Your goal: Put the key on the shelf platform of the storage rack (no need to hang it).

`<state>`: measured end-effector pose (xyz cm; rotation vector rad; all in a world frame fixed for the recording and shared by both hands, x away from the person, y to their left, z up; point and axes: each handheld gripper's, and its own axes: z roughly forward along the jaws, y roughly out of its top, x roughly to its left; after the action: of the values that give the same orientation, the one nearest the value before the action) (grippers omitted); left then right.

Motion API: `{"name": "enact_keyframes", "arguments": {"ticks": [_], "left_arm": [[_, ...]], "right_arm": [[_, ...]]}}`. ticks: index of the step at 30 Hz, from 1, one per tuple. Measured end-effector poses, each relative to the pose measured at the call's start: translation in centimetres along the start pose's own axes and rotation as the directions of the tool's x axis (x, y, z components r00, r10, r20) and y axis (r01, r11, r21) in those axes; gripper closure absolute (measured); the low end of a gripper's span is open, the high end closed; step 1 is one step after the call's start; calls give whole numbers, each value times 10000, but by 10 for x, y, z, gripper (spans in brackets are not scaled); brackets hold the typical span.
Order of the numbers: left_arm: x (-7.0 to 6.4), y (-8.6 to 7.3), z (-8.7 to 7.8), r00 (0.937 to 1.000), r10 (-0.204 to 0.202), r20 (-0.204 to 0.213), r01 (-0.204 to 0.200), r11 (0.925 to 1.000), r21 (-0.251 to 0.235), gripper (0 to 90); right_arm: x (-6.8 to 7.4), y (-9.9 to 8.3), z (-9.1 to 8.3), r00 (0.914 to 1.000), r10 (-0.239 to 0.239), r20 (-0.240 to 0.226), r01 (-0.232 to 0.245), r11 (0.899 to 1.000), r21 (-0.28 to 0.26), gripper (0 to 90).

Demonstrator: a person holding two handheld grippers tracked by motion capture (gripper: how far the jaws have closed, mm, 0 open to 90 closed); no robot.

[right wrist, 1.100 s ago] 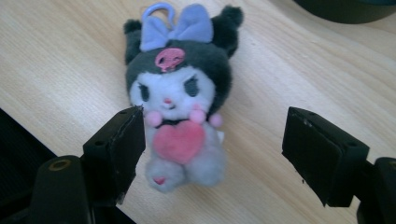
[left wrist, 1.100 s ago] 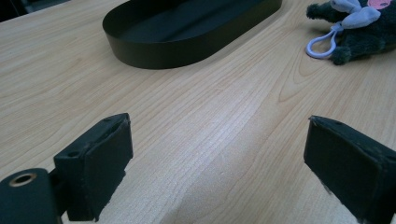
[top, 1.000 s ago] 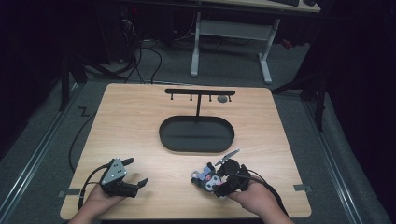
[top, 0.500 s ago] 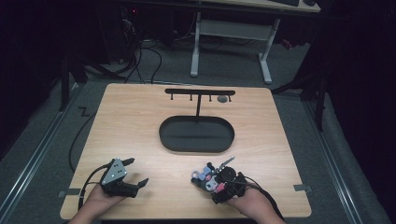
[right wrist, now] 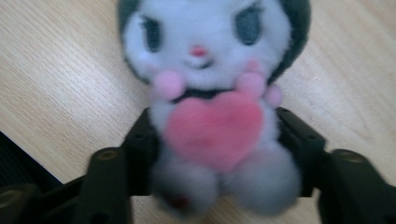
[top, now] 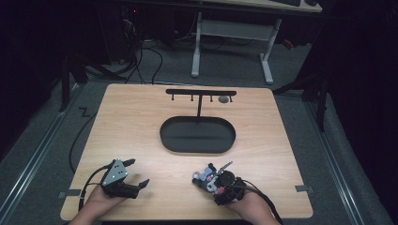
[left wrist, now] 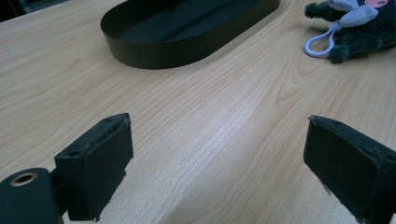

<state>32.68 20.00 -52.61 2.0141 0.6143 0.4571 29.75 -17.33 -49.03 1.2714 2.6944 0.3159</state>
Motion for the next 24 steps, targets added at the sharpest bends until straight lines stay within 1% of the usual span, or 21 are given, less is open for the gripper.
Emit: {"name": "enact_keyframes", "arguments": {"ticks": [1, 5, 7, 9, 11, 13, 14, 15, 16, 21, 22, 24], "left_arm": [[0, 0, 0, 10000, 1, 0, -1, 10000, -1, 91], [0, 0, 0, 10000, 2, 1, -2, 10000, -1, 91], [0, 0, 0, 10000, 3, 3, -3, 10000, -2, 91], [0, 0, 0, 10000, 2, 2, -2, 10000, -2, 92], [0, 0, 0, 10000, 1, 0, -1, 10000, -5, 91], [0, 0, 0, 10000, 6, 9, -6, 10000, 4, 91], [0, 0, 0, 10000, 6, 10, -6, 10000, 4, 91], [0, 0, 0, 10000, 1, 7, -1, 10000, 1, 91], [0, 0, 0, 10000, 4, 8, -4, 10000, 3, 92], [0, 0, 0, 10000, 2, 13, -2, 10000, -2, 91], [0, 0, 0, 10000, 1, 14, -1, 10000, 0, 92], [0, 0, 0, 10000, 0, 9, 0, 10000, -10, 92]], "right_arm": [[0, 0, -2, 10000, 79, 9, -79, 9999, -64, 455], [-1, 3, -10, 10000, 65, -35, -66, 9997, -228, 465], [-2, 4, -13, 9998, 186, -108, -189, 9994, -283, 466], [-4, 5, -16, 9998, 182, -17, -183, 9993, -323, 467], [-6, 6, -20, 9994, 330, 49, -328, 9987, -399, 468], [-9, 6, -23, 9992, 376, 98, -371, 9981, -498, 468], [-12, 7, -26, 9993, 322, 197, -311, 9979, -573, 468], [-12, 7, -26, 9993, 322, 197, -311, 9979, -573, 468], [-14, 8, -30, 9987, 436, 253, -420, 9972, -624, 468], [-21, 9, -35, 9976, 533, 448, -498, 9959, -759, 468], [-23, 10, -37, 9966, 669, 480, -631, 9950, -777, 468], [-26, 11, -39, 9960, 732, 518, -689, 9943, -810, 468]]}}
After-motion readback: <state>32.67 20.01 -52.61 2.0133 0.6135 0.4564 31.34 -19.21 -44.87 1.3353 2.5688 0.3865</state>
